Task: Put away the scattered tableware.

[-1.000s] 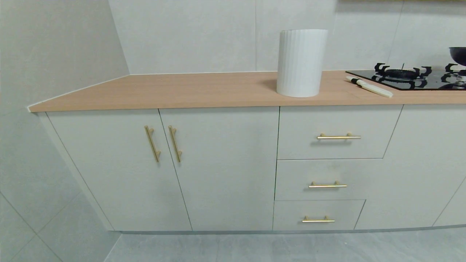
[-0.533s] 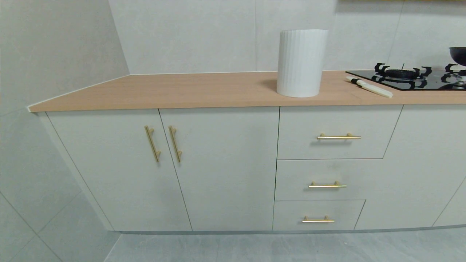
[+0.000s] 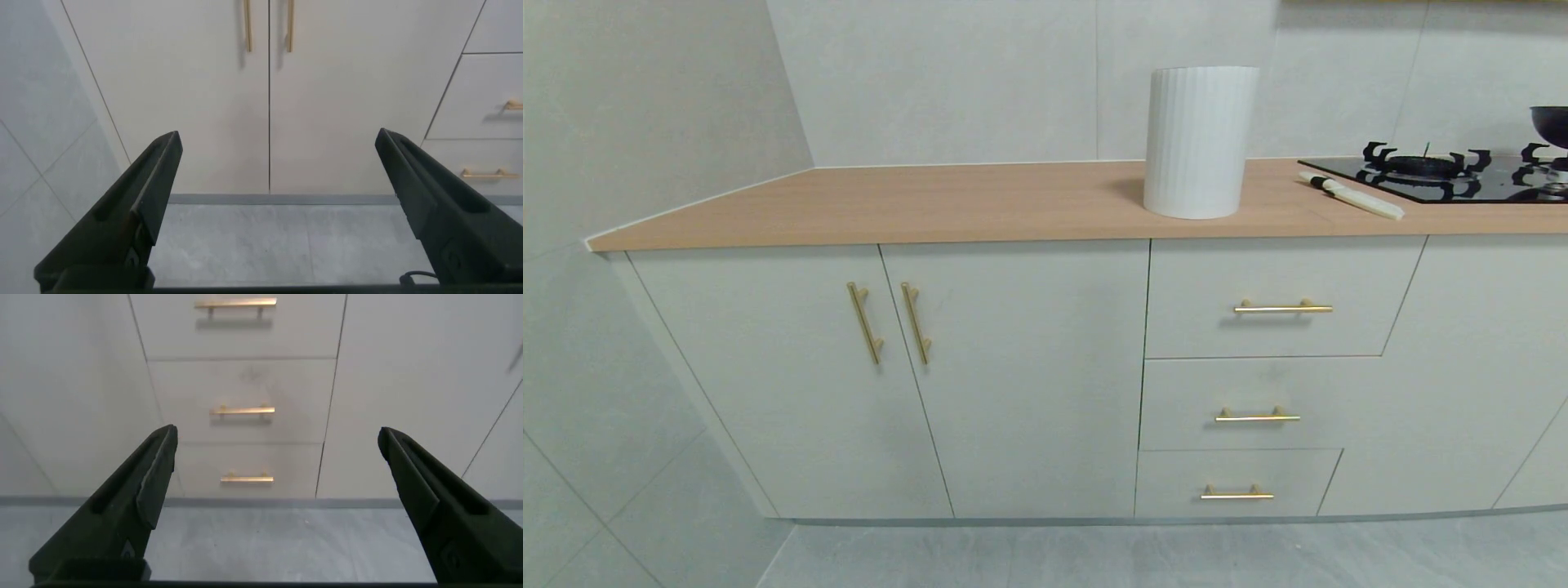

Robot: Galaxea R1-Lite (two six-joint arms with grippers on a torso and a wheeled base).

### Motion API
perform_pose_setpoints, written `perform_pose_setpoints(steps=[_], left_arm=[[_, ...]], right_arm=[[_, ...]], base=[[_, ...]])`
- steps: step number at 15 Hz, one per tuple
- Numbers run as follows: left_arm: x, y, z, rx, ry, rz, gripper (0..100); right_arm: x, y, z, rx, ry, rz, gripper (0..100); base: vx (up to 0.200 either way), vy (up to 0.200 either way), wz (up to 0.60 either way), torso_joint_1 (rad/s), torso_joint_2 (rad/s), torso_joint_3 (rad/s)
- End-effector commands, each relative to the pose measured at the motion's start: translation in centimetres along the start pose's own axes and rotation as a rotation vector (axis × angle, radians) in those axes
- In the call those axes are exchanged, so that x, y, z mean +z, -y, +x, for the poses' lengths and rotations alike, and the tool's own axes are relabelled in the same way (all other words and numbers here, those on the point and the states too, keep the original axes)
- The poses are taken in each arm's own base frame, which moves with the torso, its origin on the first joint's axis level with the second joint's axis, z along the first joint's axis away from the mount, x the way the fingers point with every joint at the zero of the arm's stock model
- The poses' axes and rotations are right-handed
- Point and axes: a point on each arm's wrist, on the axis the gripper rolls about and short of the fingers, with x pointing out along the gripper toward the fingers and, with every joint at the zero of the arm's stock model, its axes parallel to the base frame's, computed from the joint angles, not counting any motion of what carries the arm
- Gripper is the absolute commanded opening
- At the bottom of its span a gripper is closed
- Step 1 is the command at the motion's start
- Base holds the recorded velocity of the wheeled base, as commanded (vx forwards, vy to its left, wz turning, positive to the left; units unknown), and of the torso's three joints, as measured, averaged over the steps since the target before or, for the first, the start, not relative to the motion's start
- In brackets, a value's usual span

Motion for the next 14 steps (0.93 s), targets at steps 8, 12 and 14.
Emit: perform_pose_setpoints(steps=[8,12,14], left_arm=[[0.00,0.00,0.00,0.001,0.000,0.001,100],[0.00,0.00,0.00,0.001,0.000,0.001,100],[0.00,0.00,0.00,0.002,0.000,0.001,100]], right_arm=[[0.00,0.01,0.01,0.002,0.002,0.033,100],[0.00,0.01,0.01,0.001,0.002,0.036,100],[0.00,0.02,0.01,0.001,0.002,0.037,100]], base=[[0.000,0.000,0.00,0.000,0.00,0.000],[0.050,0.000,0.00,0.002,0.00,0.002],[0.200,0.000,0.00,0.002,-0.01,-0.009]])
